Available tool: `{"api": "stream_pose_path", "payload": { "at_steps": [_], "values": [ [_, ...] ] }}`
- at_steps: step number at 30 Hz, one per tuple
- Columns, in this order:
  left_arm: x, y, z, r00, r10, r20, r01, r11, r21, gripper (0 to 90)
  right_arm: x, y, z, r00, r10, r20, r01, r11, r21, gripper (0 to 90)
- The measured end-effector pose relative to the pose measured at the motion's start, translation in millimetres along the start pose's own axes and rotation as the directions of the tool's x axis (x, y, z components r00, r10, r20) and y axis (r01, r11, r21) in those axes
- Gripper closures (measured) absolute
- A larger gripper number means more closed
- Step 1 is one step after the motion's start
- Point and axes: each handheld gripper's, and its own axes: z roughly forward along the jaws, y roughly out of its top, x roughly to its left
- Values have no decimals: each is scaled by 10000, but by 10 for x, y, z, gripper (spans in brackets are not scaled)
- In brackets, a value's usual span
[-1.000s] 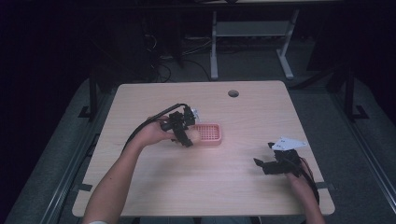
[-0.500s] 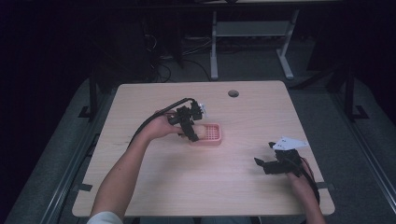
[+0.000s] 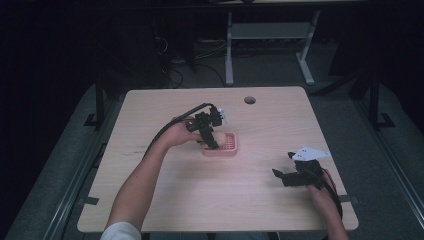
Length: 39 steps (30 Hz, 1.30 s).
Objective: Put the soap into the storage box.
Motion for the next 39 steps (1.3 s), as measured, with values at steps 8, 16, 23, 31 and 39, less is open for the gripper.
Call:
{"api": "stream_pose_path", "payload": {
  "at_steps": [8, 16, 23, 31, 39],
  "values": [
    [22, 127, 74, 9995, 312, -10, -312, 9988, 384, 320, -5, -4, -4, 10000, 60, 11, -60, 10000, 41, 139],
    [48, 221, 141, 9992, 395, -23, -393, 9977, 559, 320, -21, -10, -13, 10000, 49, 23, -49, 10000, -4, 139],
    [80, 236, 230, 9995, 315, 71, -319, 9975, 624, 320, -21, -11, -17, 9999, 97, 29, -97, 9999, 34, 139],
    [94, 238, 260, 9997, 215, 65, -219, 9975, 668, 320, -18, -11, -14, 9999, 103, 10, -103, 9999, 17, 139],
    [110, 237, 285, 9998, 162, 115, -170, 9974, 696, 319, -14, -10, -11, 9999, 113, 4, -113, 9999, 6, 139]
  ]
}}
